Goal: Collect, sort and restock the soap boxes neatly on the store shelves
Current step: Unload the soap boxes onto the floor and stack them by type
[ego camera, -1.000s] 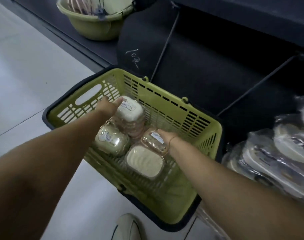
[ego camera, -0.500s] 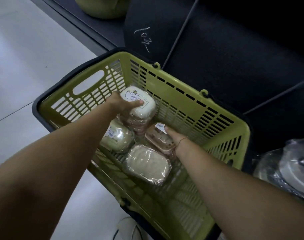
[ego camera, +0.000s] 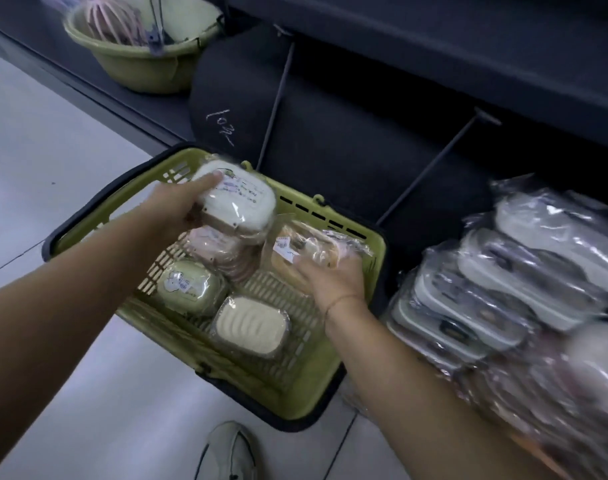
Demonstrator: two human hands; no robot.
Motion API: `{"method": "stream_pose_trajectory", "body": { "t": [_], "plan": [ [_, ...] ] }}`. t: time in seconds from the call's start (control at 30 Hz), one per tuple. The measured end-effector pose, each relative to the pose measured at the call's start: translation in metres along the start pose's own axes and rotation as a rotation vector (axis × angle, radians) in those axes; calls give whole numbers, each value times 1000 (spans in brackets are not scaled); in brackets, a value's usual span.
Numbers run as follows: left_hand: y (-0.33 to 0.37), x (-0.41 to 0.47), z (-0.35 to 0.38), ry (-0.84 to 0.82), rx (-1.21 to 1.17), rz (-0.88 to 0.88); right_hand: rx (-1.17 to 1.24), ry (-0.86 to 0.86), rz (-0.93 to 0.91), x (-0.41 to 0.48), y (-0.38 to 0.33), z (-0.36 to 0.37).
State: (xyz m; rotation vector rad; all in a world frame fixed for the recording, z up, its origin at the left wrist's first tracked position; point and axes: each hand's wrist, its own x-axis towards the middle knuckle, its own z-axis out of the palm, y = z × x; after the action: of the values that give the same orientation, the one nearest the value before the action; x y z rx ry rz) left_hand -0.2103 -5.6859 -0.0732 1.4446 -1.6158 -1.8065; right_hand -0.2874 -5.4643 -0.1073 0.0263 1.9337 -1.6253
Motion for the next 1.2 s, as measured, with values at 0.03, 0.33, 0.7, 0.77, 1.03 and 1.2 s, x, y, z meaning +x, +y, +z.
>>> {"method": "stream_pose_trajectory", "body": {
  "t": [0.03, 0.33, 0.7, 0.77, 1.03, 1.2],
  "plan": [
    [4, -17, 3, -39, -94, -24, 12, -37, -68, -25, -6, -24],
    [8, -161, 59, -197, 4, -143, 410, -152, 317, -165, 58, -212],
    [-16, -204, 62, -185, 115, -104, 354, 77, 376, -97, 91, -185],
    [-13, -200, 63, -179, 112, -101, 189, 170, 360, -89, 100, -175],
    [-17, -197, 74, -189, 160, -84, 45, 203, 409, -80, 98, -159],
    [-24, -193, 77, -218, 173, -78, 257, 265, 415, -84, 110, -162]
  ]
}}
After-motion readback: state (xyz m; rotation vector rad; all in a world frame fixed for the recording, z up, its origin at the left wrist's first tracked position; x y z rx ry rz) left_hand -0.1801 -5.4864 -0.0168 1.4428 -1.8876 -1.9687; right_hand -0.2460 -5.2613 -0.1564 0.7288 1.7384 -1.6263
